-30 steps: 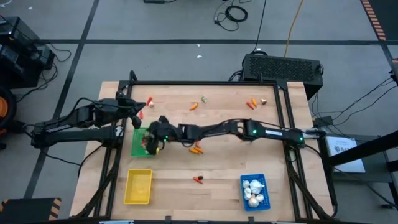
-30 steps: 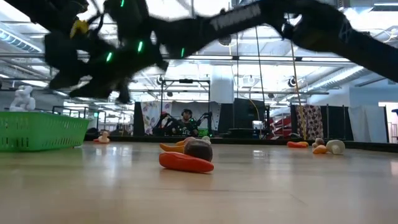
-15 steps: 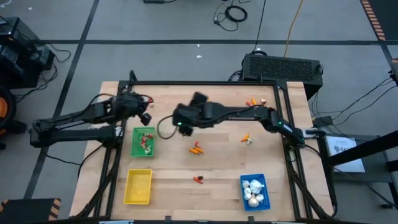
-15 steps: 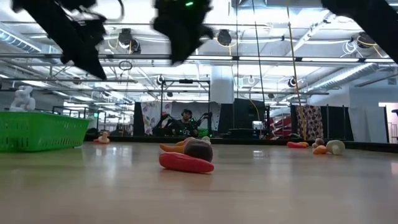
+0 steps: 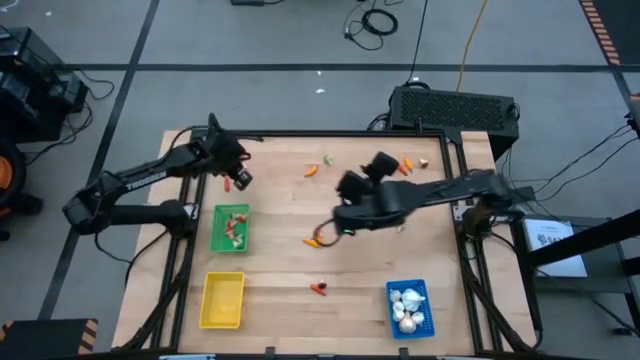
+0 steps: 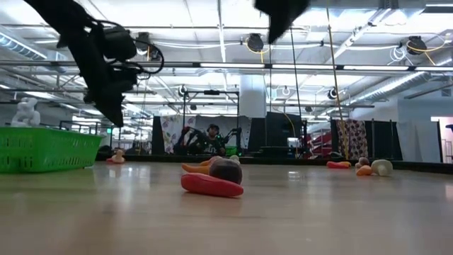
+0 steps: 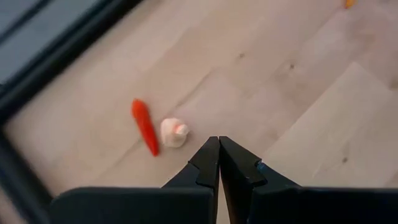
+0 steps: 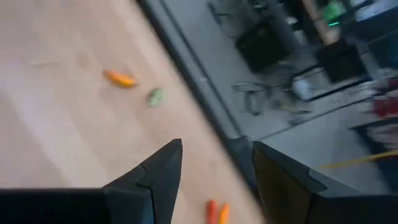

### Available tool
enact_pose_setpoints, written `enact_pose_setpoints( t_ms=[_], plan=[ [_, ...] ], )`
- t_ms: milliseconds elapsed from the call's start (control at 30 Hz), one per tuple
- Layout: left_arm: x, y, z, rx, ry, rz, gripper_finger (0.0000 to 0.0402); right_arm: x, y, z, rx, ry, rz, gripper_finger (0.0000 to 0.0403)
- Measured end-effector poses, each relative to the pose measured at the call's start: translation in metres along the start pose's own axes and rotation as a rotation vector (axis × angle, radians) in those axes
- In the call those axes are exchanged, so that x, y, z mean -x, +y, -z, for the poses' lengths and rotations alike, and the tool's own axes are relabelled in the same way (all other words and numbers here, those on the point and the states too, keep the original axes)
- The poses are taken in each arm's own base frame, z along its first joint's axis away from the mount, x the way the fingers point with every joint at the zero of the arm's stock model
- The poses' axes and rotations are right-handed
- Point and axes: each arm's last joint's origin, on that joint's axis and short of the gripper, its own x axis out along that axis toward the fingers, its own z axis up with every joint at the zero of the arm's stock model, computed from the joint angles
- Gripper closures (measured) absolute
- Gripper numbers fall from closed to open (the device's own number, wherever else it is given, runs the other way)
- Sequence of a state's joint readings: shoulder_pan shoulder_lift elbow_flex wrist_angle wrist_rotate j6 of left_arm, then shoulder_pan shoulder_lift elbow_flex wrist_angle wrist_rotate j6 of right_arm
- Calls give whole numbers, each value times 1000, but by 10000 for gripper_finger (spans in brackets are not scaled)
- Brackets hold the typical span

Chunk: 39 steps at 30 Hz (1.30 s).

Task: Sort produce into baskets
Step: Put the red mushroom into the green bin

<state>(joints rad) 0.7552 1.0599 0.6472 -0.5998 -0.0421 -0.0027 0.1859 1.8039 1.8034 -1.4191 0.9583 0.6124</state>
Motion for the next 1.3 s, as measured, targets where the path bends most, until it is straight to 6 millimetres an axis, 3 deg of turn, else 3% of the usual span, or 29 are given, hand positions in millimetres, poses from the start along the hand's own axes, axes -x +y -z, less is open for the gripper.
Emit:
enact_pose_setpoints(
  t_ms=[67, 167, 300, 400, 500, 800, 933, 1133, 1300],
  plan=[
    [-2, 4, -1, -1, -2, 29, 385, -2, -2, 21, -25, -2, -108, 218],
    [-7, 8, -2, 2, 11, 40, 385, -13, 12, 47, -39, -79, -412, 218],
    [-12, 9, -4, -37, 14, 39, 376, -32, 28, 70, -79, -380, -736, 218],
    [-15, 7, -4, -65, 23, 41, 350, -48, 32, 83, -210, -567, -747, 218],
    [-19, 8, -4, -82, 46, 10, 312, -68, 33, 93, -274, -633, -709, 218],
    [-57, 8, -2, -54, 166, -7, 220, -106, 21, 97, -234, -528, -645, 218],
    [-67, 10, -8, -76, 197, -70, 209, -115, 15, 96, -195, -529, -689, 218],
    [-65, 11, -17, -89, 179, -84, 207, -122, 13, 98, -201, -495, -716, 218],
    [-58, 12, -38, -108, 86, -84, 207, -122, 14, 98, -195, -486, -724, 218]
  ],
)
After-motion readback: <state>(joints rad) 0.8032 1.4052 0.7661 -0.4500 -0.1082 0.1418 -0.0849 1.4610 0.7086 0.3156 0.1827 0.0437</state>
